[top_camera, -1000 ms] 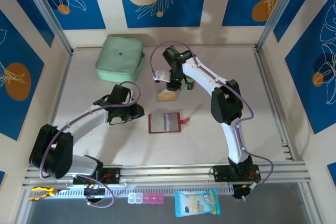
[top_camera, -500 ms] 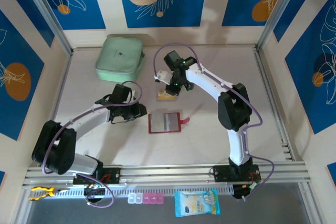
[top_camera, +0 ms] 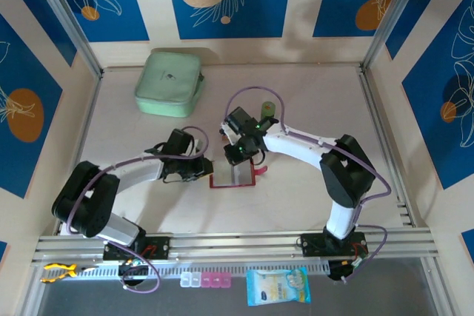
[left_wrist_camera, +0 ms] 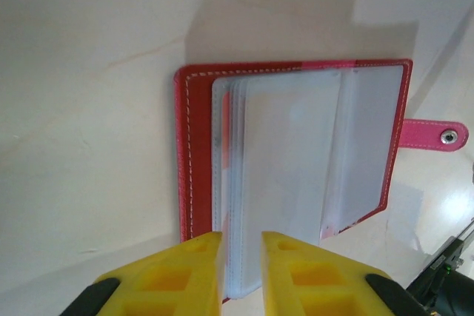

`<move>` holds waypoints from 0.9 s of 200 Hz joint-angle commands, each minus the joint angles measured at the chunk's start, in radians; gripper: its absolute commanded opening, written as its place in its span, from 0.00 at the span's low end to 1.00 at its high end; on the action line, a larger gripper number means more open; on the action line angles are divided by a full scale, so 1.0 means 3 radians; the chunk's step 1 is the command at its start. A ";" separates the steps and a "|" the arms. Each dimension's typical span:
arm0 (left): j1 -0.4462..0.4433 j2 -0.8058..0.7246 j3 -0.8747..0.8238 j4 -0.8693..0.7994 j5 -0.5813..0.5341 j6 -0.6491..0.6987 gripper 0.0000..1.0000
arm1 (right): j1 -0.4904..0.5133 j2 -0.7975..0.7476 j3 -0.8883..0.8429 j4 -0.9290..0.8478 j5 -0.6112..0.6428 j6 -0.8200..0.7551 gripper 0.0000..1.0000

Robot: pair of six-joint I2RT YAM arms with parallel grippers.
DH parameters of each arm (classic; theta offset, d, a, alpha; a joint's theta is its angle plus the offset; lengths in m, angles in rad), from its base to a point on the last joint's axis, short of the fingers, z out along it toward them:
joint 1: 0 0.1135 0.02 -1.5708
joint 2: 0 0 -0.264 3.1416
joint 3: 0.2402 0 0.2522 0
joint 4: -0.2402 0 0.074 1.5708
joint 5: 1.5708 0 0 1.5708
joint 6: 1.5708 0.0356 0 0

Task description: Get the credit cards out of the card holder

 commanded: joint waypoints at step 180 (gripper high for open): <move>-0.0099 0.0162 -0.0085 -0.0280 -0.0231 0.0102 0.11 | -0.0130 -0.0003 -0.0618 0.0818 -0.1030 0.1484 0.30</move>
